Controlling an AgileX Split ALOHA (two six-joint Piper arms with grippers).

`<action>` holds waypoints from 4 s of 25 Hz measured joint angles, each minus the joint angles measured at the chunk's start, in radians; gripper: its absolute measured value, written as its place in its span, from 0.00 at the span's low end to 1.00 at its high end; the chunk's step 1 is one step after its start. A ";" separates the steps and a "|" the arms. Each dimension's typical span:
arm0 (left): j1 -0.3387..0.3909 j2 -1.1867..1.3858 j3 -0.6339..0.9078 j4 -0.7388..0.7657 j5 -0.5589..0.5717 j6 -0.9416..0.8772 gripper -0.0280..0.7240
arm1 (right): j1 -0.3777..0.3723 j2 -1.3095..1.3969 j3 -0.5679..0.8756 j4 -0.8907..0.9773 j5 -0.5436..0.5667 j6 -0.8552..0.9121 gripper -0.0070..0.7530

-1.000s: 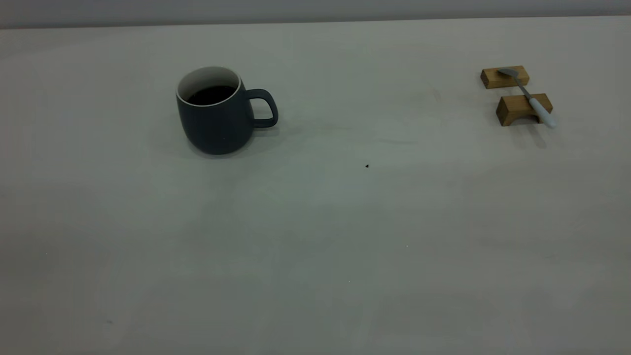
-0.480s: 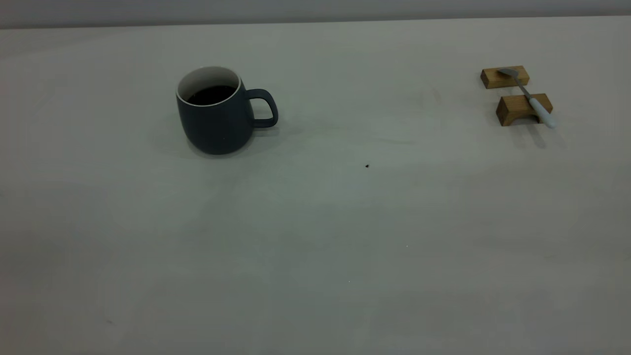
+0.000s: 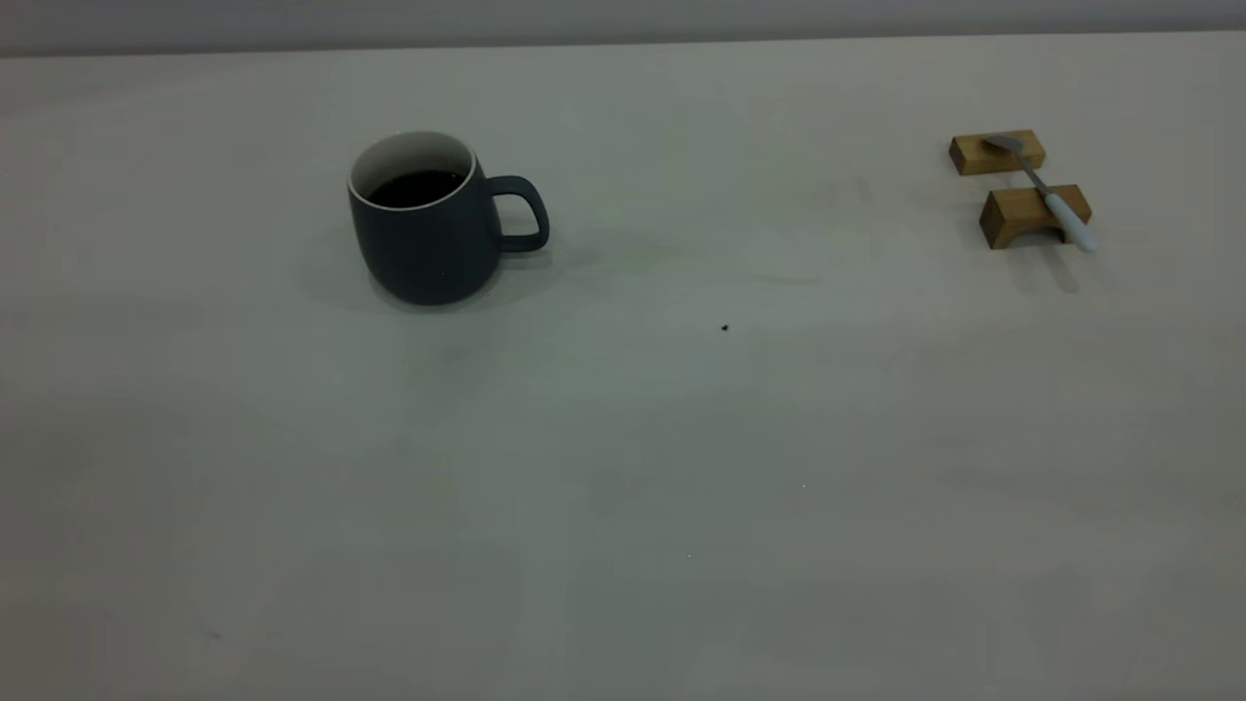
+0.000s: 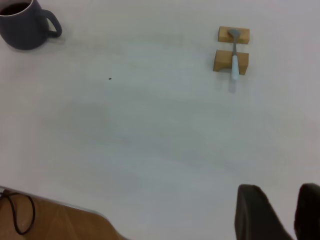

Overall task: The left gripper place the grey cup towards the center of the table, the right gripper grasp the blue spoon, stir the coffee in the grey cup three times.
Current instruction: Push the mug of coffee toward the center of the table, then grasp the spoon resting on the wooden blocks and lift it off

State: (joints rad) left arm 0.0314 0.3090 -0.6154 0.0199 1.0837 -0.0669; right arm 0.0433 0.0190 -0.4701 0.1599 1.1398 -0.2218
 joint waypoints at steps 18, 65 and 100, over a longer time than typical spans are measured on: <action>0.000 1.099 -0.298 -0.010 -0.485 0.188 0.82 | 0.000 0.000 0.000 0.000 0.000 0.000 0.32; -0.290 2.167 -1.020 -0.407 -0.616 1.655 0.82 | 0.000 0.000 0.000 0.000 0.000 0.000 0.33; -0.403 1.824 -1.156 -0.170 -0.139 0.778 0.82 | 0.000 0.000 0.000 0.000 0.000 0.000 0.33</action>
State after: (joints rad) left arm -0.3716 2.1332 -1.7712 -0.1496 0.9445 0.7115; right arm 0.0433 0.0190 -0.4701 0.1599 1.1398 -0.2218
